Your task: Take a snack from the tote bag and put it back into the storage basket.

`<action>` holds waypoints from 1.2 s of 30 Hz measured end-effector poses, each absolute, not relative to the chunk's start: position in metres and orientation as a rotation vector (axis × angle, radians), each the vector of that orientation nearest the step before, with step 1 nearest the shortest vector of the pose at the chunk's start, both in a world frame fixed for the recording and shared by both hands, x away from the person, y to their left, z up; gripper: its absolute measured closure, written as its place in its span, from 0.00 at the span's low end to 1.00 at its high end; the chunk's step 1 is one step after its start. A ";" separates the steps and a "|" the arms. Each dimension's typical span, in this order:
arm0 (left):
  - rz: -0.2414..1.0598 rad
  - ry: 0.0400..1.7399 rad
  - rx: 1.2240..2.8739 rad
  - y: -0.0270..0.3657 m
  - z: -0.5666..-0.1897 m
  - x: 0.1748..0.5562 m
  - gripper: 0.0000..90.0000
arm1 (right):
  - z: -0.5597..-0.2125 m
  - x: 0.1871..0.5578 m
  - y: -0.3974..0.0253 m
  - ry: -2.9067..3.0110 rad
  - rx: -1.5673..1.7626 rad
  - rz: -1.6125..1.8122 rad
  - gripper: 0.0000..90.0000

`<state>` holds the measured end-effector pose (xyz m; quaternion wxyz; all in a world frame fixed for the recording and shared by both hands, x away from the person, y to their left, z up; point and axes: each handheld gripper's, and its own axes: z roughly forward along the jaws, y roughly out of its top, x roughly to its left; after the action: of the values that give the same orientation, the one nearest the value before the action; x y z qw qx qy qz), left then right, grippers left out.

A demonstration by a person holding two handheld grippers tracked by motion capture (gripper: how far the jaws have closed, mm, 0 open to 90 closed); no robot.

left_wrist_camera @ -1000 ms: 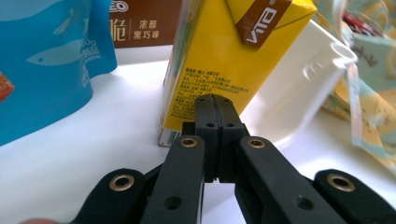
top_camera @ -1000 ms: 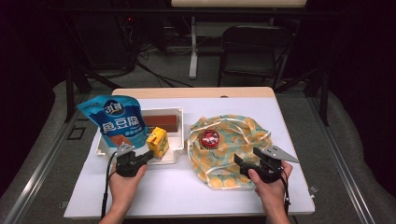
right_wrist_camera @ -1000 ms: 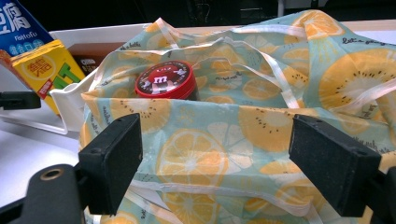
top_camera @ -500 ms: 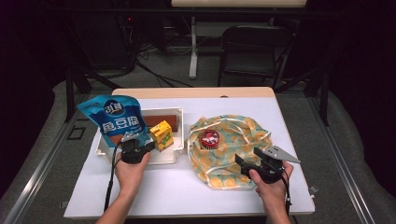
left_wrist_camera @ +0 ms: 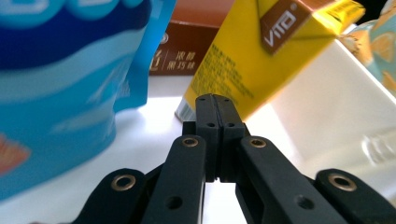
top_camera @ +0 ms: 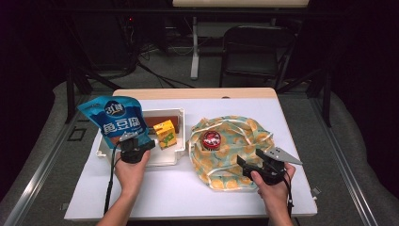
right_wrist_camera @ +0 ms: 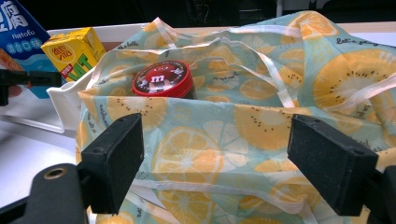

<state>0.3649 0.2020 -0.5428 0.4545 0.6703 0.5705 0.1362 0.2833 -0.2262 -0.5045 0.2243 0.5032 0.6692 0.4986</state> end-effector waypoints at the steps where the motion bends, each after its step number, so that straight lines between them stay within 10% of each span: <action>1: 0.343 1.401 1.660 0.200 -0.543 0.363 1.00 | -0.504 0.283 -0.226 1.846 1.388 1.377 0.20; 36: 0.270 1.400 1.690 0.177 -0.548 0.376 1.00 | -0.506 0.284 -0.225 1.847 1.400 1.369 0.20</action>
<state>0.3758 0.1768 -0.5484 0.4487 0.6831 0.5658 0.1091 0.2841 -0.2252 -0.5063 0.2230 0.5072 0.6689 0.4957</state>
